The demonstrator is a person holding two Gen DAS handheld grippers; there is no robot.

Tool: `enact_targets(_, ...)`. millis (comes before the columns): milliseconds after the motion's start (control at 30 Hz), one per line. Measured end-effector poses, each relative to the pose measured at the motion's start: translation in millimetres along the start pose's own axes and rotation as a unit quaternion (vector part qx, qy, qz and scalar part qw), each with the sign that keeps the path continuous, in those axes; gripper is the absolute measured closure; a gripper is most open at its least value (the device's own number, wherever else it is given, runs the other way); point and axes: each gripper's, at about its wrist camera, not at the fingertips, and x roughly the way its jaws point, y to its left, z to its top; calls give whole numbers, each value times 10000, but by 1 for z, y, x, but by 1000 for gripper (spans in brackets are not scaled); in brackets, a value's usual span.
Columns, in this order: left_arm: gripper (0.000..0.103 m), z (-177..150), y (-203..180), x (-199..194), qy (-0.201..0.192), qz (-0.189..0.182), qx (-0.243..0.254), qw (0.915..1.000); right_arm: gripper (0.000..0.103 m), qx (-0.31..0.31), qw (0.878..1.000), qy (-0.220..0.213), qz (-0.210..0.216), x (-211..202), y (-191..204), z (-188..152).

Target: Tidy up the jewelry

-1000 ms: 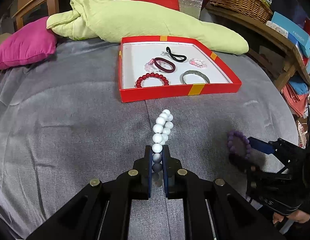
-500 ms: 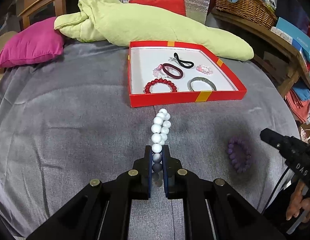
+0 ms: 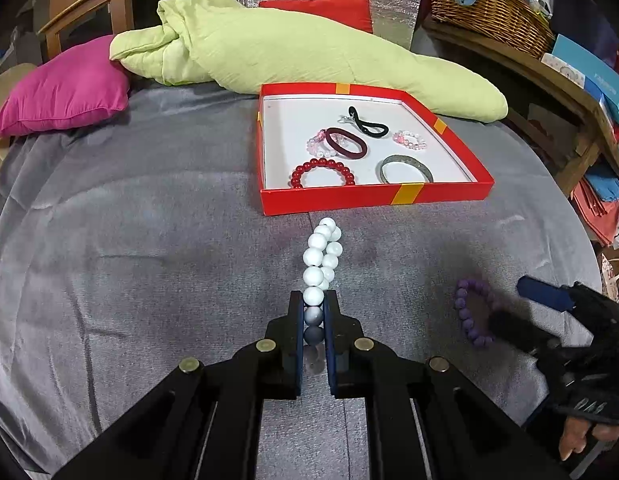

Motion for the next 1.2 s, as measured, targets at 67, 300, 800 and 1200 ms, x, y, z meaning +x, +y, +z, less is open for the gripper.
enact_targets(67,93,0,2,-1,3,-22,-10,10000,31,-189,9995,161,-182,12,8,-3)
enact_targets(300,93,-2,3,-6,-27,-29,15,10000,84,-648,9953,223,-680,26,17,-10)
enact_targets(800,93,4,-3,-6,-124,29,39,9999,84,478,9958,-781,-40,-30,-25,13)
enact_targets(1200,93,11,-19,-10,-391,375,312,9980,84,842,9919,-940,138,-42,-38,20)
